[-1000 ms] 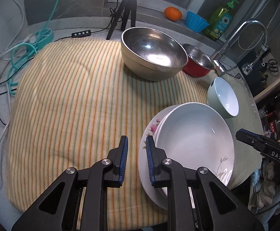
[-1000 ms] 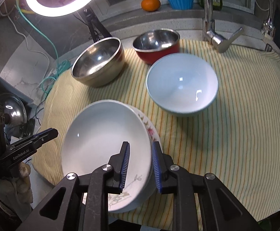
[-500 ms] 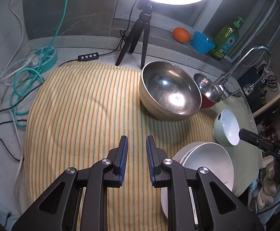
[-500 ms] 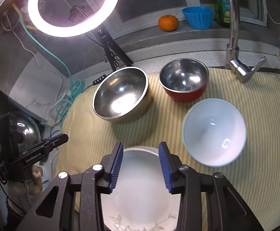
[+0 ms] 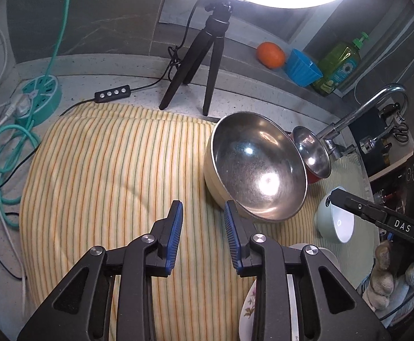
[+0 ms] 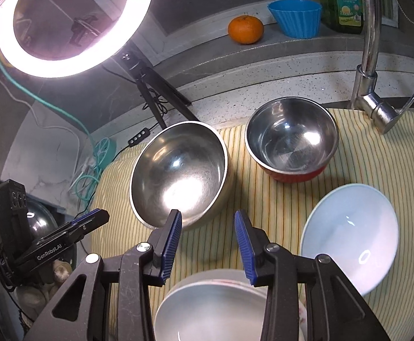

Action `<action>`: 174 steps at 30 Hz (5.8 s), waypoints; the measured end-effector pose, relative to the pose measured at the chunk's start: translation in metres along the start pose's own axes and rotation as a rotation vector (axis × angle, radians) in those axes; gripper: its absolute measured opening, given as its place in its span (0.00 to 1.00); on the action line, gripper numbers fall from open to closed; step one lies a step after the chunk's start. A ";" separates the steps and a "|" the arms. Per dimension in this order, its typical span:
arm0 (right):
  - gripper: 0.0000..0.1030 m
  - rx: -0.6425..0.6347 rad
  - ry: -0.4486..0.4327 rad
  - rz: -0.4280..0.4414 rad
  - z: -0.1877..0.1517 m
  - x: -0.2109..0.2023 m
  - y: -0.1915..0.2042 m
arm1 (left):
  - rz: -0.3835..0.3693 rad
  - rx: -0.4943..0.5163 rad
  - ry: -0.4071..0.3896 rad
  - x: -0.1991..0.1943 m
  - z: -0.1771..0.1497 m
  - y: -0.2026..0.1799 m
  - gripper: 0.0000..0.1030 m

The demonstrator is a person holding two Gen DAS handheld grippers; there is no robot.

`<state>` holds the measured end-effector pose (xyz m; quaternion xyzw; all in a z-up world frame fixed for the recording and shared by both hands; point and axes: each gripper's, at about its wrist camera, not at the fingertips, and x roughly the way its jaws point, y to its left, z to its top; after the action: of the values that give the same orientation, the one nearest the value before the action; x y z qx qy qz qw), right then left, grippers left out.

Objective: Organize plates and bowls

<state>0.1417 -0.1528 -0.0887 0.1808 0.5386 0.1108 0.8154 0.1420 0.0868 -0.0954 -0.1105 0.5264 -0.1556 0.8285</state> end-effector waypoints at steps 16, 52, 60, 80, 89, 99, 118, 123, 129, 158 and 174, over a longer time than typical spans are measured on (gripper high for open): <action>0.34 0.056 0.033 -0.047 0.026 0.046 -0.009 | -0.029 -0.016 0.057 0.041 0.033 0.001 0.28; 0.13 0.019 0.085 -0.042 0.017 0.059 0.006 | 0.011 0.013 0.030 0.036 0.019 -0.005 0.14; 0.13 -0.035 0.090 -0.012 0.001 0.047 0.028 | 0.027 -0.027 -0.001 0.010 -0.002 0.004 0.14; 0.13 -0.156 0.151 0.064 -0.061 0.032 0.076 | 0.097 -0.128 -0.036 -0.043 -0.075 0.031 0.14; 0.13 -0.210 0.215 0.088 -0.092 0.046 0.094 | 0.132 -0.179 -0.026 -0.059 -0.109 0.048 0.14; 0.14 -0.242 0.262 0.112 -0.115 0.054 0.105 | 0.155 -0.217 -0.008 -0.063 -0.130 0.063 0.14; 0.14 -0.251 0.272 0.121 -0.122 0.056 0.105 | 0.164 -0.218 0.003 -0.057 -0.133 0.066 0.14; 0.16 -0.262 0.267 0.118 -0.122 0.055 0.103 | 0.153 -0.233 0.016 -0.053 -0.134 0.067 0.14; 0.17 -0.283 0.235 0.104 -0.117 0.045 0.101 | 0.158 -0.239 0.015 -0.055 -0.134 0.067 0.14; 0.22 -0.143 -0.037 0.041 -0.007 -0.069 -0.030 | -0.061 -0.051 -0.075 -0.034 -0.037 -0.078 0.14; 0.22 -0.005 -0.031 -0.029 0.056 -0.038 -0.111 | -0.070 -0.029 0.016 0.068 0.037 -0.132 0.14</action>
<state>0.1767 -0.2777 -0.0828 0.1728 0.5282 0.0974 0.8256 0.1840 -0.0603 -0.0905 -0.1397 0.5311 -0.1774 0.8167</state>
